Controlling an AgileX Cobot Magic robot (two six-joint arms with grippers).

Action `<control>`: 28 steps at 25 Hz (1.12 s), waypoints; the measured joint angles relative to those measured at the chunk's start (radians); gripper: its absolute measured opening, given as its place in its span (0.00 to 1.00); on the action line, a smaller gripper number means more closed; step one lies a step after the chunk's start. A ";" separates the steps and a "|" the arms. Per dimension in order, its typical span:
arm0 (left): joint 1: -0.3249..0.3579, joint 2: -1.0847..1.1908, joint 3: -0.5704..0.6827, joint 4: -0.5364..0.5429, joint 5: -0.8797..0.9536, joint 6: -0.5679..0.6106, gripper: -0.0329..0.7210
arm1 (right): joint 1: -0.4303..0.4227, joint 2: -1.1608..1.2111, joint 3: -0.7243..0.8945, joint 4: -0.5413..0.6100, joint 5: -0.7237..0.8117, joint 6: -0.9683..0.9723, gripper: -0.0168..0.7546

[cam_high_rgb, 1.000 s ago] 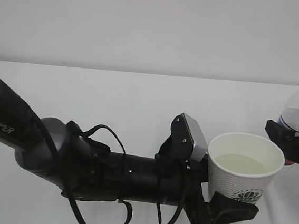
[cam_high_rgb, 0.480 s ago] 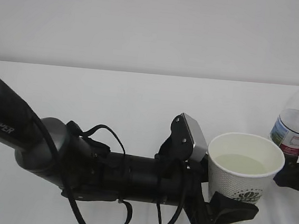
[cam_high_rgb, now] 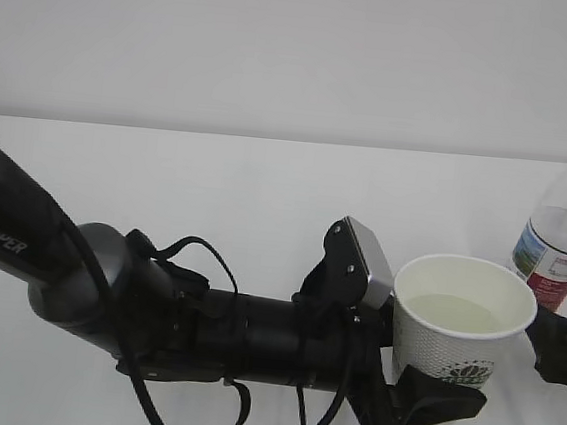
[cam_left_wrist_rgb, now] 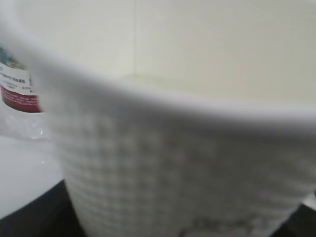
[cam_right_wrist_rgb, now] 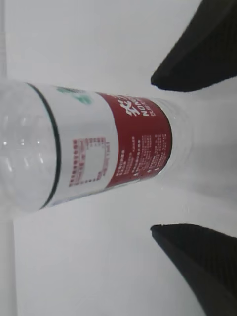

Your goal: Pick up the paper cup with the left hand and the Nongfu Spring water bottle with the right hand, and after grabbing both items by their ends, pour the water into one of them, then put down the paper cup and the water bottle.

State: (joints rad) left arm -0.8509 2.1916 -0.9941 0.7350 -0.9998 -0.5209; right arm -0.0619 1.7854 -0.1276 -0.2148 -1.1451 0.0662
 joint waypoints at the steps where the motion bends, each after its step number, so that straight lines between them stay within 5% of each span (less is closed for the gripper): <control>1: 0.000 0.000 0.000 0.000 0.000 0.000 0.76 | 0.000 -0.016 0.010 0.002 0.000 0.002 0.83; 21: 0.000 0.000 0.000 -0.083 -0.007 0.000 0.76 | 0.000 -0.230 0.098 0.060 -0.001 0.095 0.79; 28: 0.049 0.000 0.000 -0.083 -0.015 0.000 0.76 | 0.000 -0.262 0.098 0.060 -0.001 0.095 0.79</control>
State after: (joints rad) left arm -0.8021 2.1916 -0.9941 0.6522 -1.0144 -0.5212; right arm -0.0619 1.5230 -0.0293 -0.1547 -1.1457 0.1609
